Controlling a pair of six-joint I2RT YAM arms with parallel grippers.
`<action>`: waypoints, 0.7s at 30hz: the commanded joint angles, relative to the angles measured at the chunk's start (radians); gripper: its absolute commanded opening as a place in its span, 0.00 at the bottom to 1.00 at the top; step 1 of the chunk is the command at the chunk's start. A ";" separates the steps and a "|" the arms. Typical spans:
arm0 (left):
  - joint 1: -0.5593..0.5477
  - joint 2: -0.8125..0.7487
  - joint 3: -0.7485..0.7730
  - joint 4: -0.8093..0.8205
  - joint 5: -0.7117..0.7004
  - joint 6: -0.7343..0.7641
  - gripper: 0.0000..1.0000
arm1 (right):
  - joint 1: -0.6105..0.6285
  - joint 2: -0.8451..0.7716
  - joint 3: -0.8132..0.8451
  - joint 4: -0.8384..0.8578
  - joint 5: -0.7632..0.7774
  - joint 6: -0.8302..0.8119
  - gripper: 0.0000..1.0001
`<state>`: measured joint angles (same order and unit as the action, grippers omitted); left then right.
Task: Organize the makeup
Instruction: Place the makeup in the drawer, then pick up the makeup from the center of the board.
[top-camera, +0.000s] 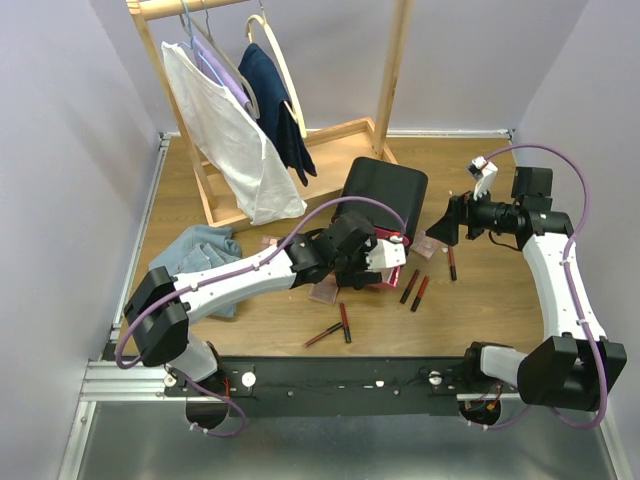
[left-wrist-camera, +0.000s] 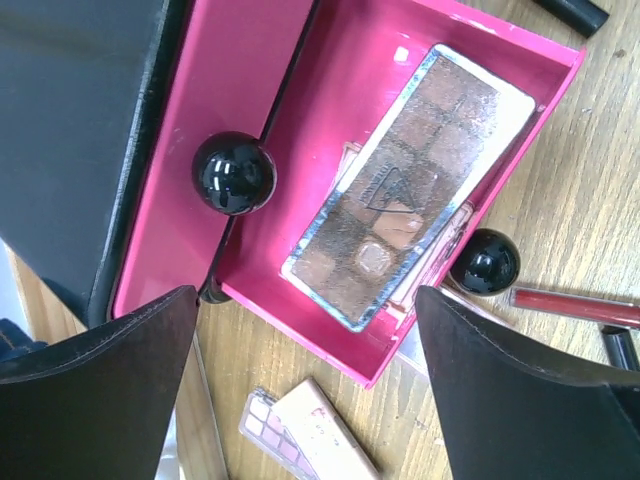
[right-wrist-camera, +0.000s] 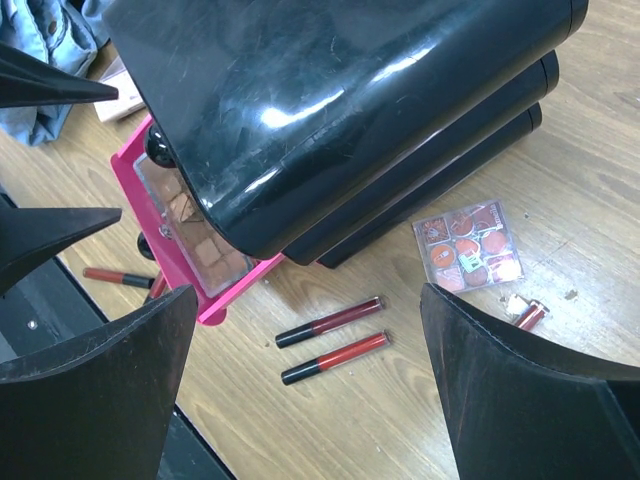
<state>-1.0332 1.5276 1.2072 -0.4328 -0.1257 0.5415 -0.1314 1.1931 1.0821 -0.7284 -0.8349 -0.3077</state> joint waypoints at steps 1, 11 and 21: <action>-0.008 -0.049 0.015 0.031 -0.035 -0.037 0.98 | -0.008 -0.007 0.022 -0.020 0.022 -0.028 1.00; -0.007 -0.193 -0.024 0.108 -0.162 -0.242 0.99 | -0.007 0.091 -0.025 -0.138 0.063 -0.336 1.00; -0.005 -0.415 -0.207 0.120 -0.278 -0.538 0.99 | -0.007 0.019 -0.270 0.182 0.094 -0.788 1.00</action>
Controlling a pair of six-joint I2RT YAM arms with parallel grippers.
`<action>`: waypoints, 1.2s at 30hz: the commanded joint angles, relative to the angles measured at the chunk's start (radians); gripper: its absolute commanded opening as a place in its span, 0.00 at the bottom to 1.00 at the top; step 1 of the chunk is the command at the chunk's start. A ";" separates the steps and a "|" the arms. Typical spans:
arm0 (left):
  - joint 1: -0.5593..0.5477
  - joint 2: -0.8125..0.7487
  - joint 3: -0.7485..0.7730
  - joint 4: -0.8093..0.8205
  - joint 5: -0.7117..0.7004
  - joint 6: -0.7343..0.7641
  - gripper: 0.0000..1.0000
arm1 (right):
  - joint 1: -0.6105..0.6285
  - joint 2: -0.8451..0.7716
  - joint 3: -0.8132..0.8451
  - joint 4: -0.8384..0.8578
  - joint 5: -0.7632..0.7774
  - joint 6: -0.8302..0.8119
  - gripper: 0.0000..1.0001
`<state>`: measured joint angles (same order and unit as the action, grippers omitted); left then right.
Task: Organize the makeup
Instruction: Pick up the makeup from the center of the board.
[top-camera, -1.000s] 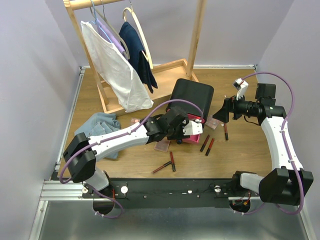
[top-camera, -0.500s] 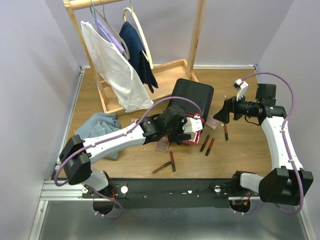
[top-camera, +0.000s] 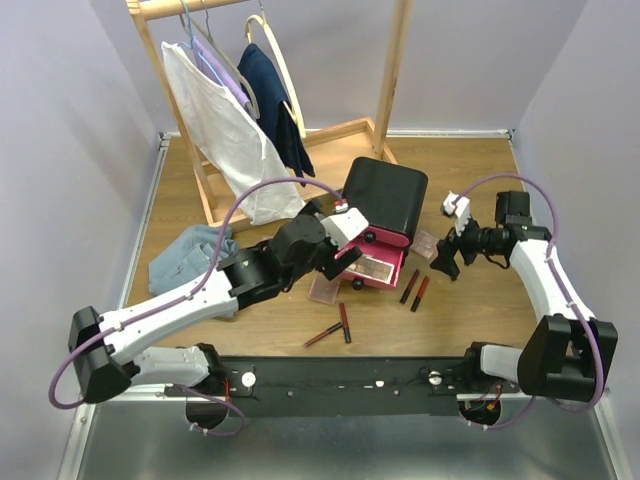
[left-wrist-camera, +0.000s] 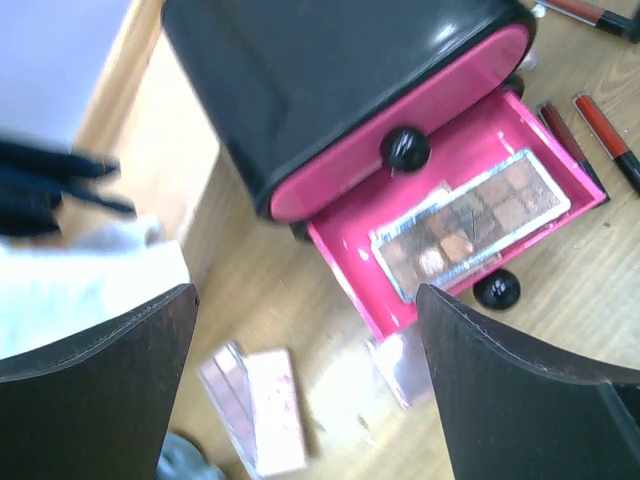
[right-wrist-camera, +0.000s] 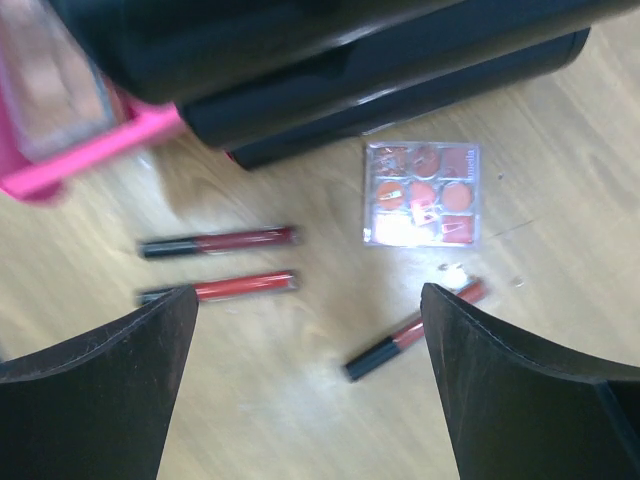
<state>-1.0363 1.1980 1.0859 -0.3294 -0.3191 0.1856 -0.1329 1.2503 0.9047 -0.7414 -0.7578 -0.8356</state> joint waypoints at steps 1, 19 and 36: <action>-0.002 -0.125 -0.104 0.018 -0.104 -0.237 0.99 | -0.005 -0.023 -0.116 0.235 0.026 -0.220 1.00; -0.002 -0.456 -0.345 -0.066 -0.251 -0.477 0.99 | 0.035 0.308 -0.072 0.375 0.153 -0.099 1.00; -0.002 -0.495 -0.369 -0.089 -0.282 -0.509 0.99 | 0.116 0.373 -0.053 0.474 0.256 -0.023 1.00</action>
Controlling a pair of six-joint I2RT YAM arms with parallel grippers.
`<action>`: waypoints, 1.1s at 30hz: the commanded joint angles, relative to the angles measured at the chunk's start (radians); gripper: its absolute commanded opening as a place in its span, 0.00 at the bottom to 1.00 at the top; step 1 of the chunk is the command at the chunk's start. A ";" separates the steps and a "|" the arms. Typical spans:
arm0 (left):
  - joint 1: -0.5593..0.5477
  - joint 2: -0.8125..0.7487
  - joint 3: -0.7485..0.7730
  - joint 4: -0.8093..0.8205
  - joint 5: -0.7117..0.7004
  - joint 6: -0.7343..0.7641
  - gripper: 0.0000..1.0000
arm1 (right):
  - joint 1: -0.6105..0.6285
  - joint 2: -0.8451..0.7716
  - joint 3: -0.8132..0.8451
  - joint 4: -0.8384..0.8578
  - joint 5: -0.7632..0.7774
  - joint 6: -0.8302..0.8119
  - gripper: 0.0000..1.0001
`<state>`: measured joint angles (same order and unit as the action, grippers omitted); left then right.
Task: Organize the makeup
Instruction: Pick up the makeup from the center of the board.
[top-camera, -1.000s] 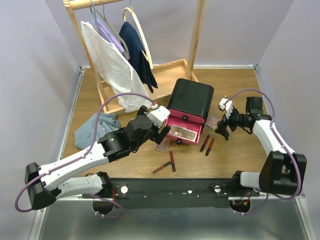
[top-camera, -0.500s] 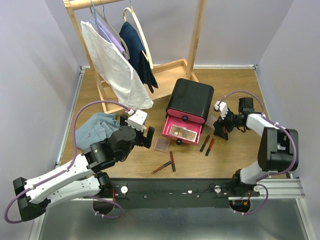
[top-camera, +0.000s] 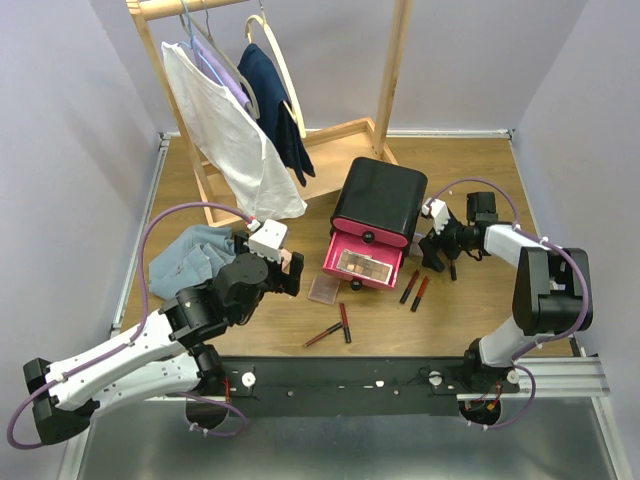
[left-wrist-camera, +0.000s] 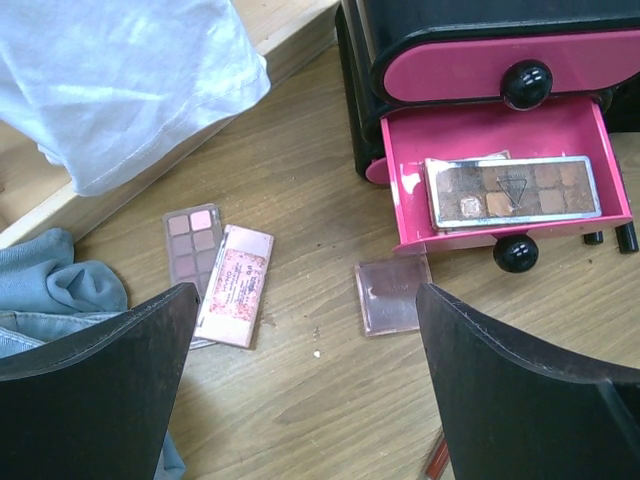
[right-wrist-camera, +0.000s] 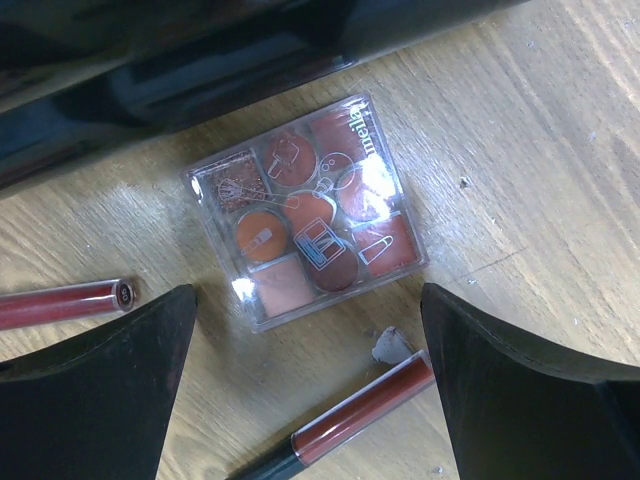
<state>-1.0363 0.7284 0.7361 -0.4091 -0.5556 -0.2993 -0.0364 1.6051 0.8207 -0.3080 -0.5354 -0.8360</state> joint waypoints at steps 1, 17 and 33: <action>-0.002 -0.029 -0.021 -0.008 -0.046 -0.026 0.99 | 0.020 0.019 0.037 0.043 0.028 -0.028 1.00; -0.002 -0.057 -0.023 -0.045 -0.050 -0.049 0.99 | 0.021 0.127 0.172 -0.129 -0.143 -0.446 1.00; -0.002 -0.084 -0.040 -0.046 -0.061 -0.086 0.99 | 0.026 0.226 0.193 -0.255 -0.025 -0.442 0.88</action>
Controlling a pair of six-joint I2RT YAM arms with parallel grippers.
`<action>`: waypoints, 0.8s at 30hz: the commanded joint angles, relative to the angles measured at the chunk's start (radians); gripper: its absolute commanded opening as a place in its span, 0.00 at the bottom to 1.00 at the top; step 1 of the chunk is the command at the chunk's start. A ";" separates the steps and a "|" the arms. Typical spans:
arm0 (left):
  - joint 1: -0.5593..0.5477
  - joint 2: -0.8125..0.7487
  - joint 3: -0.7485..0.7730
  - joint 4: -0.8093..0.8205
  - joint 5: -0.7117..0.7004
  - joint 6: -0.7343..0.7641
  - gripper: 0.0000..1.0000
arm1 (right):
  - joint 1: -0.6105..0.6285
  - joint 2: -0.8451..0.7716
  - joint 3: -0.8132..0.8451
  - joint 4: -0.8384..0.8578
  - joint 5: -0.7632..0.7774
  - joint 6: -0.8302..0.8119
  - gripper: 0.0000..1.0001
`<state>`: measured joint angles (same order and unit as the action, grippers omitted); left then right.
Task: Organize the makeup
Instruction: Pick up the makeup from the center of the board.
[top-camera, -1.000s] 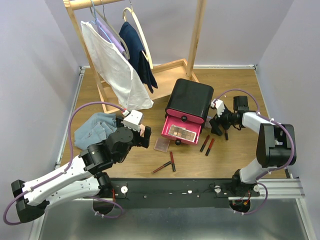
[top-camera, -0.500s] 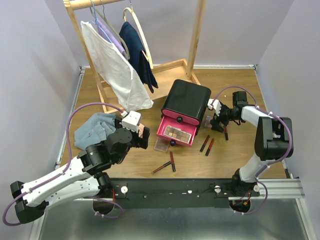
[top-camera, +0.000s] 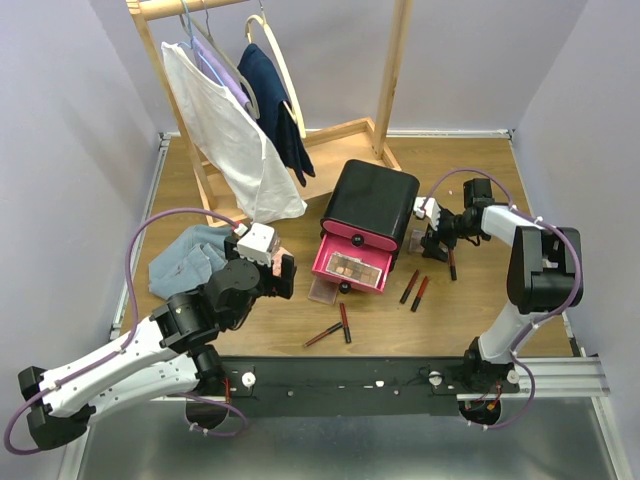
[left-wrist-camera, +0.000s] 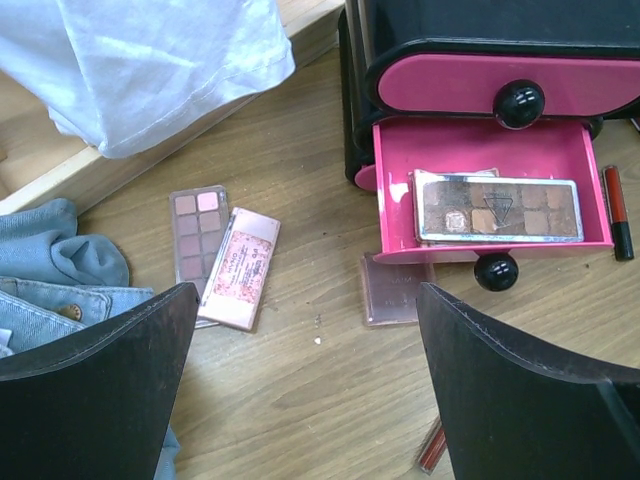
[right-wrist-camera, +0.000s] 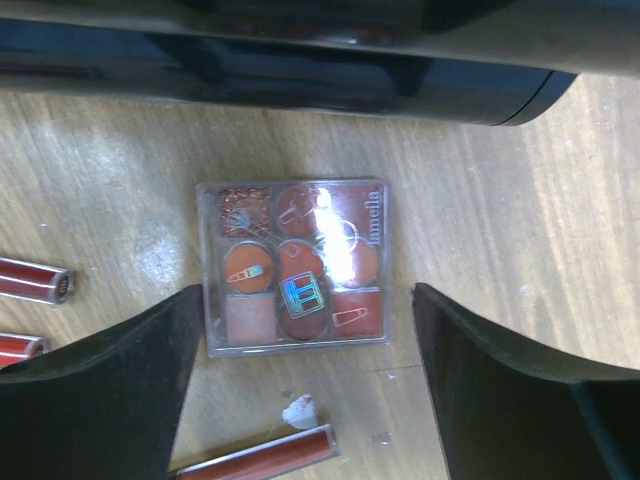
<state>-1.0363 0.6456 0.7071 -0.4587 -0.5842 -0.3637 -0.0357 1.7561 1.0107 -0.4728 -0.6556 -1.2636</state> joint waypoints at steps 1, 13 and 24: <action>-0.002 -0.001 -0.008 0.003 -0.031 -0.021 0.99 | 0.025 0.078 0.005 -0.096 0.100 -0.013 0.86; -0.002 -0.023 -0.018 -0.008 -0.032 -0.040 0.99 | 0.023 -0.007 -0.055 -0.119 0.132 0.026 0.54; -0.002 -0.041 -0.034 0.011 -0.026 -0.055 0.99 | 0.022 -0.236 -0.159 -0.132 0.062 0.135 0.35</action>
<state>-1.0363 0.6132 0.6830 -0.4587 -0.5907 -0.3973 -0.0189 1.6199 0.8993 -0.5442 -0.5880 -1.1912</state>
